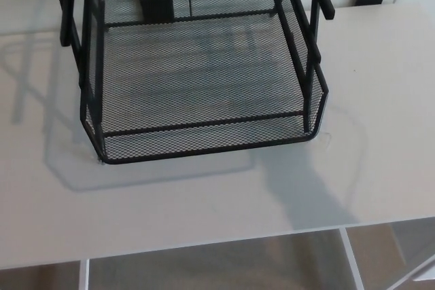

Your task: The robot walks towards a desk on which a file tray is kept in the middle and a stapler is kept to its right. The robot lifts the stapler using its right hand and places it on the file tray.

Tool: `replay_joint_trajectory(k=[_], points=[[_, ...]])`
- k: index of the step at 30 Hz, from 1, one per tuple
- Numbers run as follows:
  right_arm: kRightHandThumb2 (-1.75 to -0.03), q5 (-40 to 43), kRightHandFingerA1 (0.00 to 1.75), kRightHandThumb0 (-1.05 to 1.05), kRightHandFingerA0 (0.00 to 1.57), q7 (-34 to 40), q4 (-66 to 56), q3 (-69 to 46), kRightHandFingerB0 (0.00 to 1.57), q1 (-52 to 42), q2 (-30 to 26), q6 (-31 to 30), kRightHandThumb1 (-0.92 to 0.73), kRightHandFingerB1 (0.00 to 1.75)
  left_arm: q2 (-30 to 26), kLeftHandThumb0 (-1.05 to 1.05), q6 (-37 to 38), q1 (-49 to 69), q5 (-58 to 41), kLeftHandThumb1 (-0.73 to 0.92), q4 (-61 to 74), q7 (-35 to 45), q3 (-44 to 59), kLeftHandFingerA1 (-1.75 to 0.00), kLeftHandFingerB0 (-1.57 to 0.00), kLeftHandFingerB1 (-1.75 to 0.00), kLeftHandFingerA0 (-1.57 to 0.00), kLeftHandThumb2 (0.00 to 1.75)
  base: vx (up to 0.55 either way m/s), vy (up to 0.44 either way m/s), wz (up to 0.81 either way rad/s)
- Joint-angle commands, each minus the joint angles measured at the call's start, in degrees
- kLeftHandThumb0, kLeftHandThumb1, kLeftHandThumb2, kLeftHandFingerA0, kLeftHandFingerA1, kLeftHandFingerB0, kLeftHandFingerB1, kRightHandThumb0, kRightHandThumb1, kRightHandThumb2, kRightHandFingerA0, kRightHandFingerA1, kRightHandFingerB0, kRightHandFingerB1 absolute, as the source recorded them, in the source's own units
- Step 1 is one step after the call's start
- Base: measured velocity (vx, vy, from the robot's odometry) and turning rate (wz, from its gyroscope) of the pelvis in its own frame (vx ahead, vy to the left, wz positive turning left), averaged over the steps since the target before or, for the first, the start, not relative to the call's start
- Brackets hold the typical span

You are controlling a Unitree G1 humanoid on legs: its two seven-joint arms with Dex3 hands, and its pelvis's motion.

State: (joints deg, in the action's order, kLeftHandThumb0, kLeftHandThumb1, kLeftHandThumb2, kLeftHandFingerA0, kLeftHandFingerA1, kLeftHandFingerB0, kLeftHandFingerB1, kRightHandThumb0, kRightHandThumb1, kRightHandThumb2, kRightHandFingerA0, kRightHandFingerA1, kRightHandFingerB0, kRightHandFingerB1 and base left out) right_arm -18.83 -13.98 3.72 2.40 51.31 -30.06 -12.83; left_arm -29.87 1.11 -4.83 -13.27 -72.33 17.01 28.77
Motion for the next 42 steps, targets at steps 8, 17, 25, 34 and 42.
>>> replay_joint_trajectory(k=[8,17,25,34,42], points=[[-1.11,-5.9,1.75,-0.25,0.85,-6.0,-6.6,12.6,0.75,2.8,5.9,-11.4,-0.57,1.44,-0.6,-1.05,3.0,-0.1,0.1,0.84,-0.3,-0.2,-1.0,-1.7,-0.3,-1.52,-0.48,0.89,0.0,0.0,0.0],[-0.92,-12.8,1.75,-0.29,0.84,-6.3,-0.8,22.9,0.63,0.1,7.4,-12.4,-0.64,1.67,-0.3,-1.05,3.1,-0.7,-0.1,0.8,-0.3,0.1,-1.1,-1.69,-0.03,-1.66,-0.4,0.89,0.0,0.0,0.0],[-0.64,-16.6,1.75,-0.4,0.85,-4.6,7.5,27.0,0.57,1.3,11.5,-13.3,-0.83,1.62,0.0,-1.05,2.7,-1.1,0.2,0.83,-0.5,-0.1,-1.6,-1.71,-0.24,-1.49,-0.47,0.87,0.0,0.0,0.0],[-0.78,-20.9,1.61,-0.29,0.81,-0.7,14.0,30.7,0.73,-0.1,17.1,-12.2,-0.74,0.62,0.5,-1.05,4.0,-0.2,0.8,0.83,-0.2,0.0,-2.6,-1.7,-0.31,-1.54,-0.48,0.87,0.0,0.0,0.0],[-0.67,-26.0,1.63,-0.42,0.83,-0.6,17.7,35.0,0.66,3.3,19.3,-8.8,-0.87,1.25,0.8,-1.05,3.0,-0.9,-0.3,0.85,-0.2,-0.4,-2.1,-1.67,-0.12,-1.35,-0.37,0.76,0.0,0.0,0.0]])
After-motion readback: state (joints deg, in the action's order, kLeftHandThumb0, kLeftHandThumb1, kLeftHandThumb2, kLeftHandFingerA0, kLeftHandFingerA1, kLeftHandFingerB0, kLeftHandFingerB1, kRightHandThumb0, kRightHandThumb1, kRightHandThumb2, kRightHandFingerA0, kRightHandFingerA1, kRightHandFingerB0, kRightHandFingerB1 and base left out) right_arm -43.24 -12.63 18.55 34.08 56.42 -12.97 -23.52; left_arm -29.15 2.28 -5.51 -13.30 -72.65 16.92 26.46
